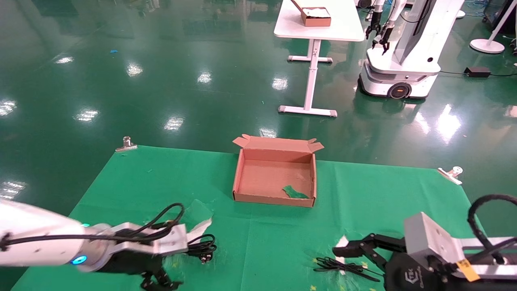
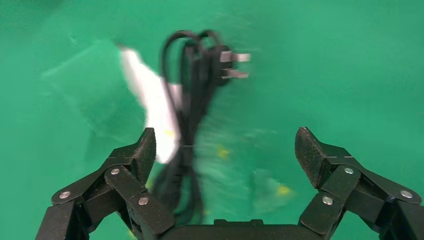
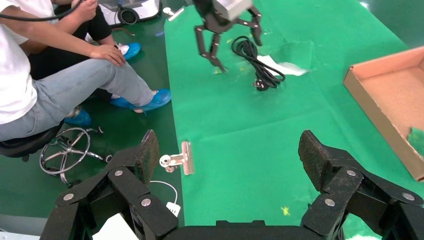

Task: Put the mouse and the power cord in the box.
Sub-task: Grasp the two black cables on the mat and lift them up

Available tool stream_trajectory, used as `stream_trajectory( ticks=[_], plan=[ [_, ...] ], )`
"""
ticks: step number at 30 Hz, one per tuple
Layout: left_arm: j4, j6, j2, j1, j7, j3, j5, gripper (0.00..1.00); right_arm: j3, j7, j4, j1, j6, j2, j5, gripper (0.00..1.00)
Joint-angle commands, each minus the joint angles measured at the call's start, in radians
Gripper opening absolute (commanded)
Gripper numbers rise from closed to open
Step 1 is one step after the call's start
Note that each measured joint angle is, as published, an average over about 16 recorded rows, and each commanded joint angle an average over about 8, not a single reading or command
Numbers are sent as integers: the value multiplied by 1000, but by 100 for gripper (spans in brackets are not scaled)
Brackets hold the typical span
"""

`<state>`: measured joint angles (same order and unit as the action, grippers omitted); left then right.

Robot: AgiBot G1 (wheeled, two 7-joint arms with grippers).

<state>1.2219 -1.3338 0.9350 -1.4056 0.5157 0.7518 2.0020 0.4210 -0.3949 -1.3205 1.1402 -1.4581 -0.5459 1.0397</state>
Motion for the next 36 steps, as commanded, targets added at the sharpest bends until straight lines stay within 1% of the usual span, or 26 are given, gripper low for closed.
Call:
stream_trajectory(
  ticks=[1,7,12,17,22,25,28,31,33,36],
  plan=[
    [-17,13,35,-14,25,18,53,100,2,-8,-6,2,0,-3,1,100],
    [-90,66,111,-32,54,59,177,100,-3,-3,-11,-10,-2,13,-10,100],
    [-171,111,159,-47,59,78,241,100,-6,-3,-10,-5,-9,26,-11,100],
    [-243,141,188,-60,50,88,273,100,-5,-3,-9,-9,-9,25,-13,100],
    [-283,156,195,-68,30,89,276,100,-1,-4,-11,-15,-2,18,-13,100],
    [-296,162,196,-71,20,89,274,100,12,-20,-9,-11,-6,15,8,100],
    [-305,165,198,-73,13,88,272,100,42,-57,3,10,-17,14,70,100],
    [-311,167,200,-74,9,88,270,100,85,-89,24,67,-38,-4,178,100],
    [-313,167,200,-75,7,88,270,100,117,-91,54,121,-54,-32,264,100],
    [-316,168,201,-76,5,88,269,100,163,-56,131,205,-73,-96,382,100]
  ],
)
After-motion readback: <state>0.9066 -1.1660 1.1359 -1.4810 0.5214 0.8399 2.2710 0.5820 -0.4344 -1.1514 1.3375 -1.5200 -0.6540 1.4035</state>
